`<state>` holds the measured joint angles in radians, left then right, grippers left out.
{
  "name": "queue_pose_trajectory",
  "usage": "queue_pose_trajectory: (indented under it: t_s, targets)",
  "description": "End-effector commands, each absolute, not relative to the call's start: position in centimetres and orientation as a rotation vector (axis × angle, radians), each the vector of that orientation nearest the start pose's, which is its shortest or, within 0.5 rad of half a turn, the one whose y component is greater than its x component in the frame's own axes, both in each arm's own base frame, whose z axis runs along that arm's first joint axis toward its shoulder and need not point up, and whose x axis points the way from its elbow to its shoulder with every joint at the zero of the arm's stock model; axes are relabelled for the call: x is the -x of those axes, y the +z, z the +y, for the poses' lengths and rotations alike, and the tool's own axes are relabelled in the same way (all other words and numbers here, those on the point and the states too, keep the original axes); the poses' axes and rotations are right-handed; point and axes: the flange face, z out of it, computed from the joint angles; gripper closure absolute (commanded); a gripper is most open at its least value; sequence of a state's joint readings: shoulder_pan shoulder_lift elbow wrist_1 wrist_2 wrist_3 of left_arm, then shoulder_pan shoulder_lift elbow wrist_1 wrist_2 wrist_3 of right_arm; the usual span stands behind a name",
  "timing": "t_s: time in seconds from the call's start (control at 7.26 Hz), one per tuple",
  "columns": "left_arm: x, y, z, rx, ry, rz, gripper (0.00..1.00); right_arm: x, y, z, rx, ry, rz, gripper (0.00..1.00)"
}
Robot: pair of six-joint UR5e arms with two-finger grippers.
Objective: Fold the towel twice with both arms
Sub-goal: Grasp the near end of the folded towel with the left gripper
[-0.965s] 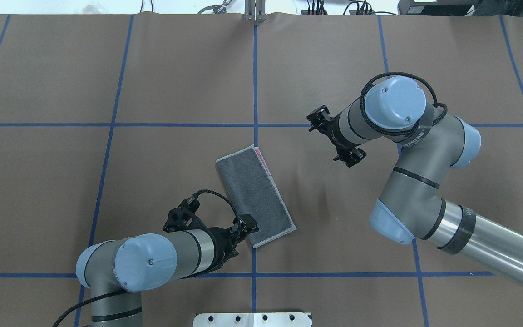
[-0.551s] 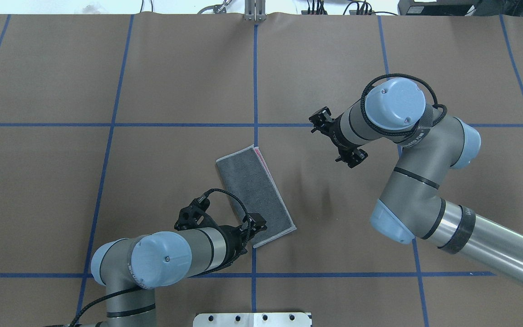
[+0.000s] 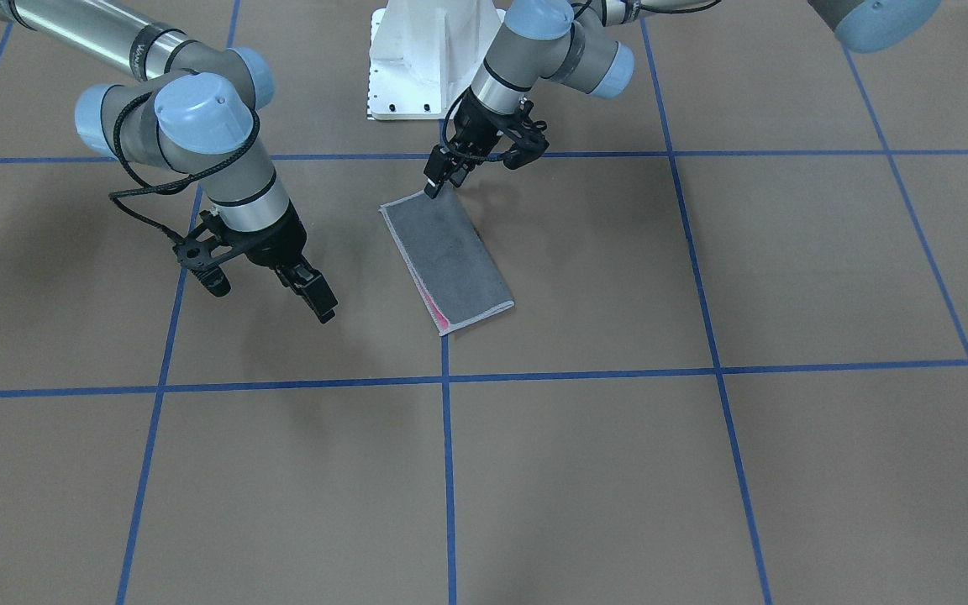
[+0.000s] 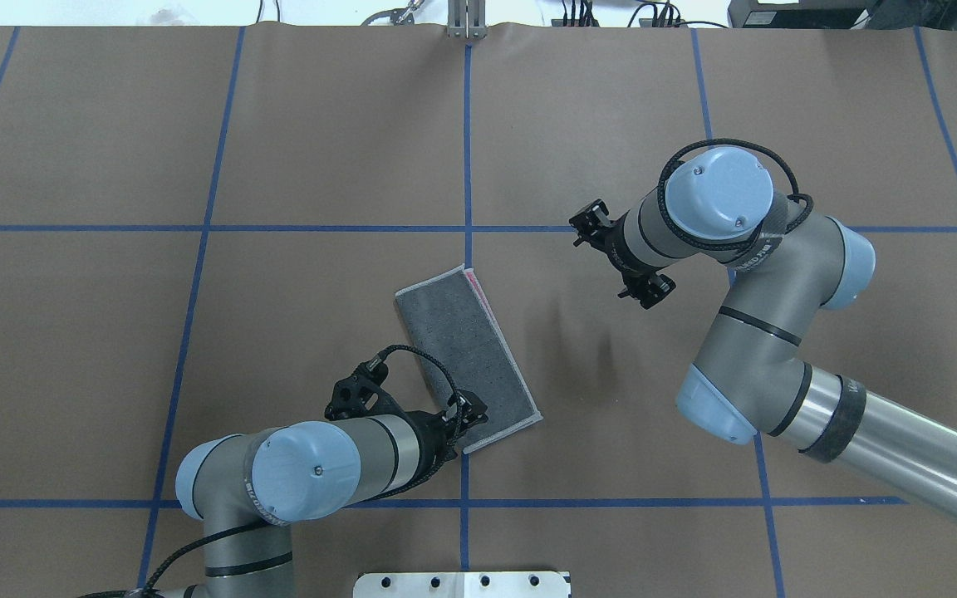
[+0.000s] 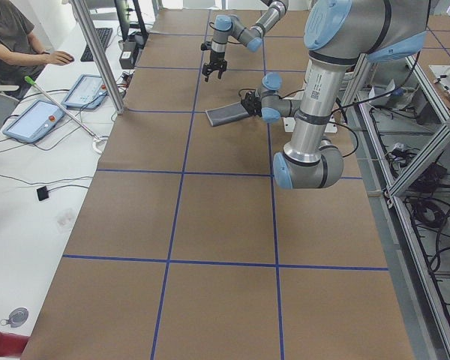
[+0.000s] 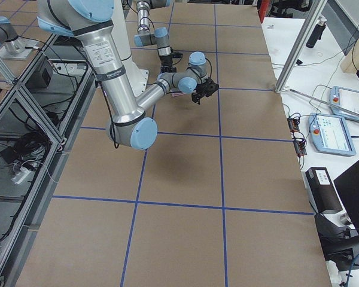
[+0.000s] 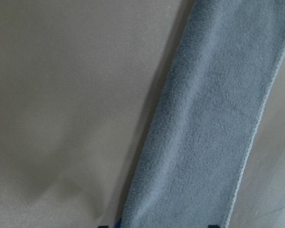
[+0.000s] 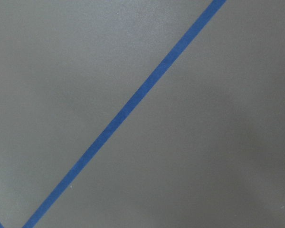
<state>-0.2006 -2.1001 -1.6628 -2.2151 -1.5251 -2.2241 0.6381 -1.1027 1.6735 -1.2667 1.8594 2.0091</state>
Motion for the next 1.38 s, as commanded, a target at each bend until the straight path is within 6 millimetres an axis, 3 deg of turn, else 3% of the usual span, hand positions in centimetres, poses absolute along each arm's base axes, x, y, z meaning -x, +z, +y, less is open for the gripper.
queue_pose_trajectory:
  t_s: [0.0, 0.83, 0.96, 1.24]
  targets:
    - [-61.93, 23.49, -26.67, 0.255, -0.764, 1.278, 0.35, 46.96, 32.07, -47.91, 0.188, 0.877, -0.910, 0.00]
    - [-62.00, 24.15, -26.18, 0.271, -0.764, 1.263, 0.51, 47.66, 32.28, -48.08, 0.189, 0.878, -0.901, 0.00]
    - [-61.98, 24.25, -26.18, 0.271, -0.765, 1.262, 0.56, 47.75, 32.18, -48.03, 0.190, 0.877, -0.902, 0.00]
    - [-61.89, 24.22, -26.16, 0.273, -0.766, 1.263, 0.83, 47.70, 31.76, -48.01, 0.189, 0.879, -0.910, 0.00]
